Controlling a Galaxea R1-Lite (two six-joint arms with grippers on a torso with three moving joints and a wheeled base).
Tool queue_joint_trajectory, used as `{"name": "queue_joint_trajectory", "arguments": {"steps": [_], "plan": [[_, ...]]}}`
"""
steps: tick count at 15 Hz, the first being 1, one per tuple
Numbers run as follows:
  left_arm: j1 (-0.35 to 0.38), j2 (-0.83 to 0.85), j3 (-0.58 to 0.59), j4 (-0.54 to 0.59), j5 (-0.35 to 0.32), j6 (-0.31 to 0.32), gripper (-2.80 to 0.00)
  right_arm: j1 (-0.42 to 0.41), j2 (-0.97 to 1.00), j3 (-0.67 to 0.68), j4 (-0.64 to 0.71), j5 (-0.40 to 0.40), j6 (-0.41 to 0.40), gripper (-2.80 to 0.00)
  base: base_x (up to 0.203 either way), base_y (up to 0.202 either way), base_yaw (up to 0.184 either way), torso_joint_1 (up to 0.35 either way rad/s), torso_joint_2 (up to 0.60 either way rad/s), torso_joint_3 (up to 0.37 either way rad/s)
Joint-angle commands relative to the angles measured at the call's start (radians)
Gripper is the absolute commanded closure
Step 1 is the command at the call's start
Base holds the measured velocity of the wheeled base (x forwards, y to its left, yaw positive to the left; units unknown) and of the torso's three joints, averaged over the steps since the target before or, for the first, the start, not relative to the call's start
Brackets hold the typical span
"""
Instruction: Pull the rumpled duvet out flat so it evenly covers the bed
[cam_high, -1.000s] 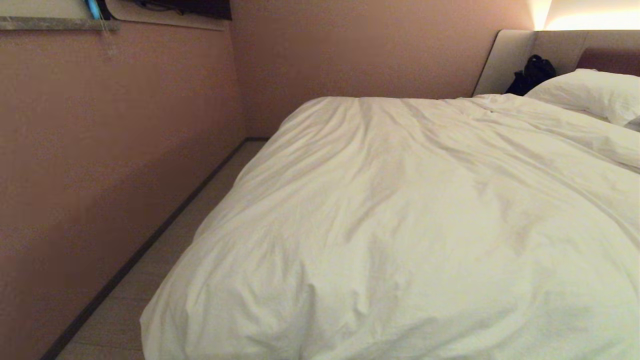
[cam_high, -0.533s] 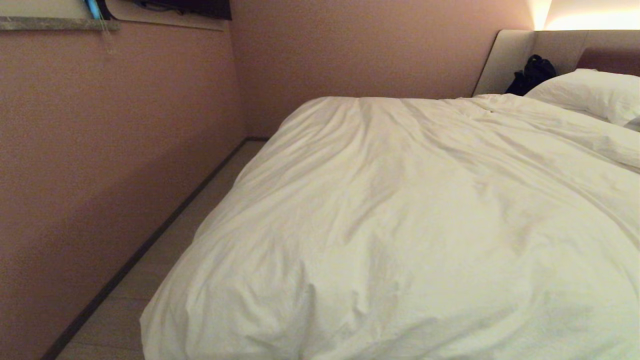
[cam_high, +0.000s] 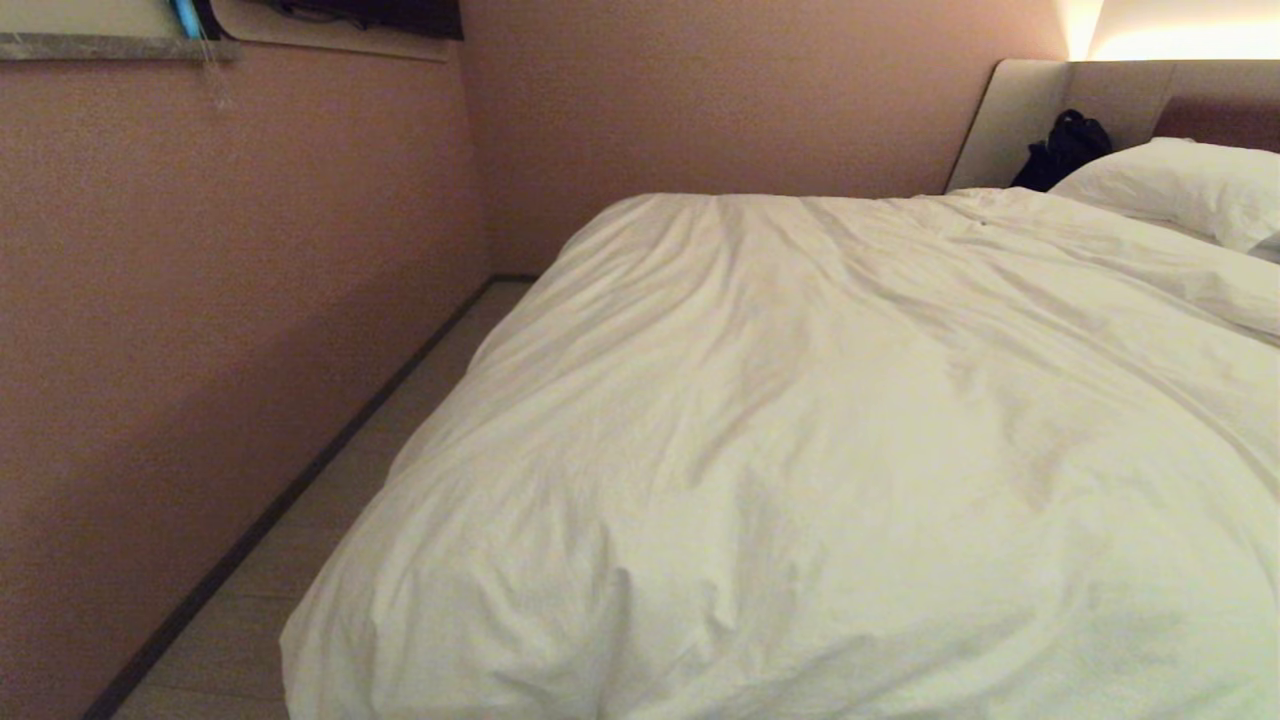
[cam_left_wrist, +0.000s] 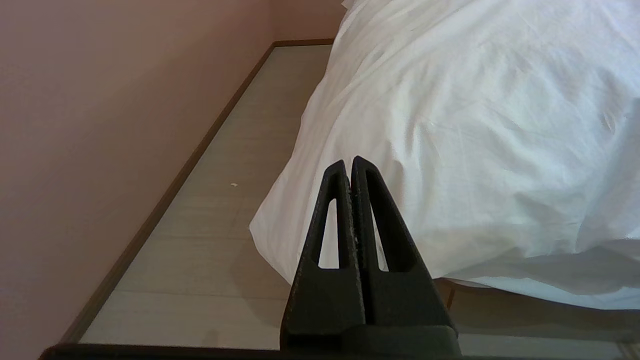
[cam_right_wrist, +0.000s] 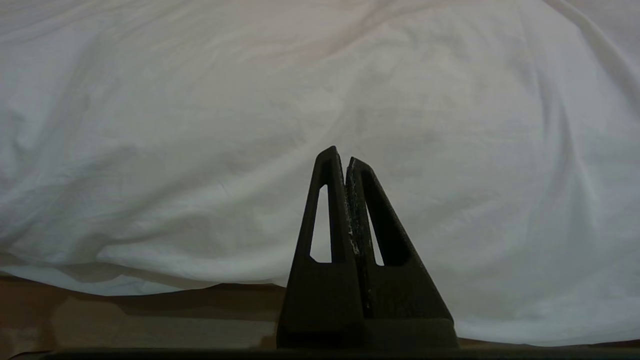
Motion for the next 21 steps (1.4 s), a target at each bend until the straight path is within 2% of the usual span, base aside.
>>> {"name": "queue_joint_trajectory", "arguments": {"steps": [1,9,21], "plan": [[0.000,0.001,0.000,-0.001,0.000,0.001,0.00,0.000,0.000,0.000,-0.001,0.000,0.000,0.00,0.000,0.000,0.000,0.000,0.00,0.000],[0.000,0.001,0.000,0.001,-0.001,0.002,0.00,0.001,0.000,0.000,-0.001,0.000,0.000,0.00,0.000,0.008,-0.001,0.000,0.00,0.000],[0.000,0.001,0.000,0.001,-0.001,-0.001,0.00,0.000,0.000,-0.001,-0.001,0.000,0.000,0.00,0.000,0.190,0.000,0.002,0.00,0.001]]}}
